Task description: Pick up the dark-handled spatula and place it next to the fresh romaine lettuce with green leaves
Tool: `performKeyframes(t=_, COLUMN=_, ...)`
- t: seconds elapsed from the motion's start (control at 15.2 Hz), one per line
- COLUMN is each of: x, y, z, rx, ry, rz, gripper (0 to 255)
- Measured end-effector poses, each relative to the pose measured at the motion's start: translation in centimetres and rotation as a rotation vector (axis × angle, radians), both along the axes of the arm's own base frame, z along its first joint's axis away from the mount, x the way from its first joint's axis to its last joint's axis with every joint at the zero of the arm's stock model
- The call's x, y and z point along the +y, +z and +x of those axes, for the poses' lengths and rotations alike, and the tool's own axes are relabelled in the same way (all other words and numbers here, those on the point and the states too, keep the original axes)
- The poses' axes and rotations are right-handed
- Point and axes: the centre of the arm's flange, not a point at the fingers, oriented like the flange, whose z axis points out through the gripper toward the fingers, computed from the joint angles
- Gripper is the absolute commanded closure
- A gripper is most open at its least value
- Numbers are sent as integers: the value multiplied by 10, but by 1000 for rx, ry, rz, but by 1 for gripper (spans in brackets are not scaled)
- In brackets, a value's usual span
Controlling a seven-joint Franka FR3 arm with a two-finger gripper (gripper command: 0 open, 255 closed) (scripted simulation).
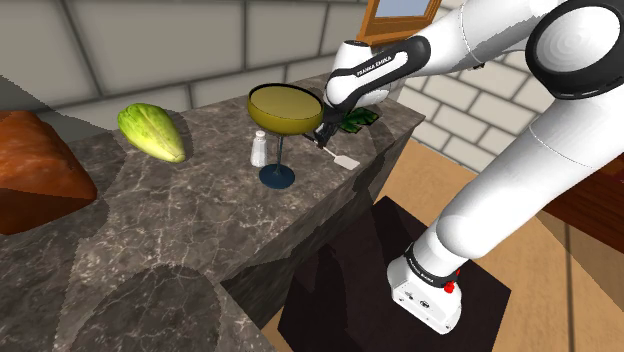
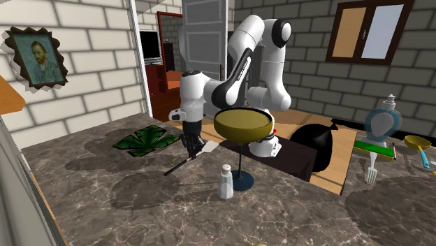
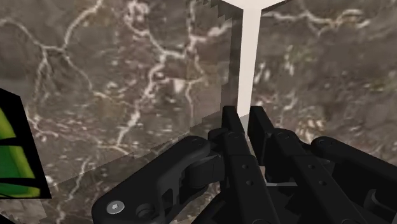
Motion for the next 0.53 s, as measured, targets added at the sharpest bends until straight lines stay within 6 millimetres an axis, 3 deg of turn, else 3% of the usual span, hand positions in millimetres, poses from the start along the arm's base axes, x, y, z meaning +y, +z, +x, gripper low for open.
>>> performKeyframes(t=0.53, x=0, y=31, z=1, rx=0, ry=0, rz=0, gripper=255)
